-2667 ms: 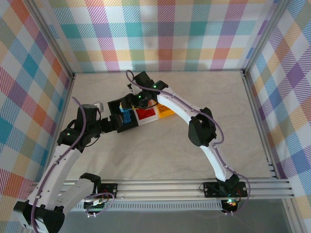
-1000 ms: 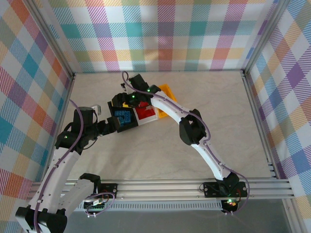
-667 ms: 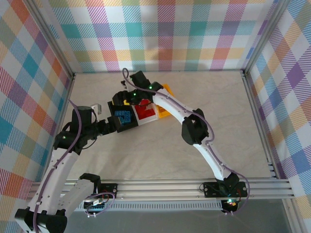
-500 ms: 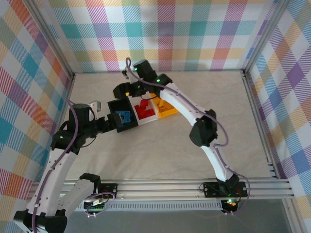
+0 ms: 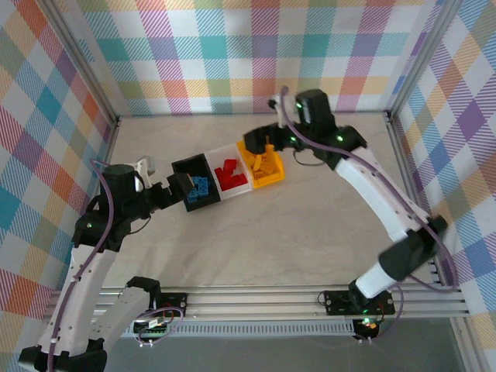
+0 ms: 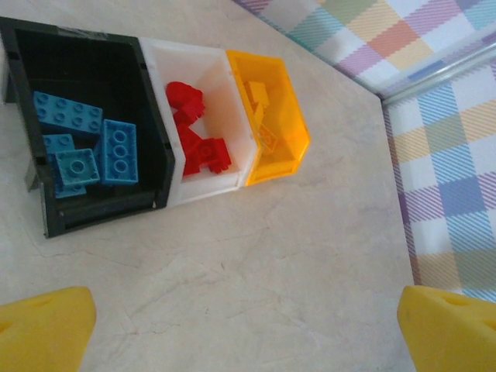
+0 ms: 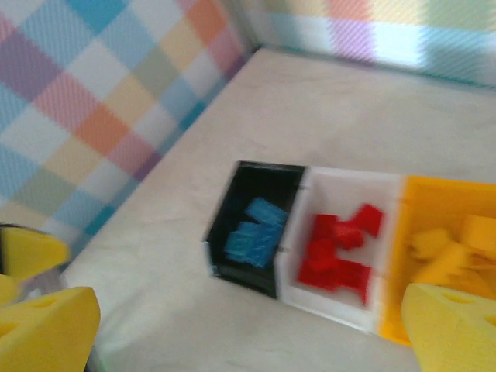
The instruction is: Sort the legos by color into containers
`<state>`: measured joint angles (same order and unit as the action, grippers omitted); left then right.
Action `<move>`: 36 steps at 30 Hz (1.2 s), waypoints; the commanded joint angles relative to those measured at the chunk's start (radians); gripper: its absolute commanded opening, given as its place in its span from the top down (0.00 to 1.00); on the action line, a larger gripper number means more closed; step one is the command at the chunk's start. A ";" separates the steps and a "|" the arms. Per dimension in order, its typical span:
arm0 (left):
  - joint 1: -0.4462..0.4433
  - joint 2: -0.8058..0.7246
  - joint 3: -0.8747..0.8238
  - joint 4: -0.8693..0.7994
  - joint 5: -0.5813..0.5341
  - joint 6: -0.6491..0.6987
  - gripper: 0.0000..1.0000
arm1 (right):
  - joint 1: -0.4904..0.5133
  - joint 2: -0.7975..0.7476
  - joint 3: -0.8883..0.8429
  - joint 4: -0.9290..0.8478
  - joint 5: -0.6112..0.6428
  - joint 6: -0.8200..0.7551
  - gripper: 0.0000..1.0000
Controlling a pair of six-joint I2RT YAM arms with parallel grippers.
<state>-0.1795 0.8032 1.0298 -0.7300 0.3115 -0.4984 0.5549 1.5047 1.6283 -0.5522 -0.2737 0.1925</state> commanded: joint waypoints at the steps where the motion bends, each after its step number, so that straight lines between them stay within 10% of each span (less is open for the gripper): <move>1: 0.018 -0.001 -0.007 0.043 -0.071 -0.013 0.00 | -0.015 -0.223 -0.227 0.201 0.150 -0.126 0.00; 6: 0.018 -0.047 -0.129 0.215 -0.145 0.023 0.00 | -0.026 -0.556 -0.692 0.541 0.378 -0.283 0.00; 14: 0.018 -0.060 -0.254 0.285 -0.249 0.149 0.00 | -0.194 -0.640 -0.884 0.477 0.520 -0.306 0.00; 25: 0.018 0.041 -0.391 0.428 -0.459 0.224 0.00 | -0.456 -0.346 -1.092 0.856 0.396 -0.249 0.00; 36: 0.018 0.050 -0.437 0.521 -0.626 0.278 0.00 | -0.478 -0.066 -1.111 1.081 0.332 -0.257 0.00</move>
<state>-0.1780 0.8814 0.6296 -0.2893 -0.2356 -0.2775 0.0841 1.4357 0.5114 0.4213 0.1078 -0.0830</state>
